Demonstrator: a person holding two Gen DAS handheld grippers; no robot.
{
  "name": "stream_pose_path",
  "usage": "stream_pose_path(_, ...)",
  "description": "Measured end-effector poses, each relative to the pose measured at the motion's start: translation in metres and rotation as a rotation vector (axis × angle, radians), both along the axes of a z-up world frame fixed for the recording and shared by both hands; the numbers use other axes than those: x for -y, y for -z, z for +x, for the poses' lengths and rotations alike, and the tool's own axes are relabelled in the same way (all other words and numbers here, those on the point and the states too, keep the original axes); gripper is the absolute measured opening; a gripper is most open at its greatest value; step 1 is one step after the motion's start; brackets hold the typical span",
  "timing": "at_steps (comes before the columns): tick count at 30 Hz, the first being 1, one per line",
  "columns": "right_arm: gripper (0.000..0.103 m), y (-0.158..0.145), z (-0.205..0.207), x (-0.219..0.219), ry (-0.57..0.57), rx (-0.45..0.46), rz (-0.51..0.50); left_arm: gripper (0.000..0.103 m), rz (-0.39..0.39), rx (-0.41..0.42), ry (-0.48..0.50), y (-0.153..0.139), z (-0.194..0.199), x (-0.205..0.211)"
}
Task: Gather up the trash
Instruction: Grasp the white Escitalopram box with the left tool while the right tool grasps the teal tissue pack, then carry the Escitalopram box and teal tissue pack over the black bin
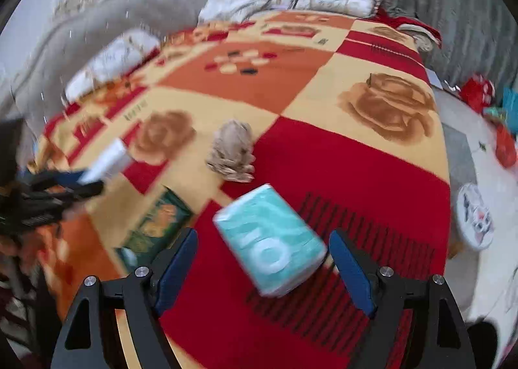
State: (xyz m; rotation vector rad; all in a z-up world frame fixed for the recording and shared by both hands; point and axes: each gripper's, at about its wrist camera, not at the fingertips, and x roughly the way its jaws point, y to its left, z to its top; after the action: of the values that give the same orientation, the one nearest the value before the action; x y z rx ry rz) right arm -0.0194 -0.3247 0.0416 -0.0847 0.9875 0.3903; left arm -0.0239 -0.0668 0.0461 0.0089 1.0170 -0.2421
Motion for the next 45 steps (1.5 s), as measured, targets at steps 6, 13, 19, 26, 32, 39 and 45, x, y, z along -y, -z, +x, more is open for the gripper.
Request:
stream_pose_path(6,0.078,0.018,0.003,-0.007,-0.058,-0.007,-0.063,0.047,-0.012,-0.012,0.020,-0.002,-0.004,0.011)
stream_pose_path(13,0.052,0.006,-0.036,-0.007,0.024,0.074,-0.086,0.047,-0.034,-0.001,0.057,-0.010,-0.015,0.036)
stream_pose_path(19,0.052,-0.007,-0.076,0.008,0.144,0.072,-0.010,0.047,-0.052,0.010,0.107,-0.016,-0.030,0.068)
stream_pose_path(26,0.052,-0.013,-0.118,0.041,0.292,0.066,0.075,0.047,-0.049,0.021,0.170,-0.020,-0.048,0.111)
stream_pose_path(32,0.052,-0.016,-0.142,0.073,0.389,0.068,0.089,0.047,-0.050,0.036,0.229,-0.026,-0.063,0.147)
stream_pose_path(39,0.052,-0.023,-0.163,0.116,0.492,0.085,0.090,0.047,-0.054,0.043,0.294,-0.032,-0.077,0.188)
stream_pose_path(45,0.052,-0.024,-0.180,0.149,0.562,0.087,0.100,0.047,-0.054,0.047,0.344,-0.035,-0.085,0.221)
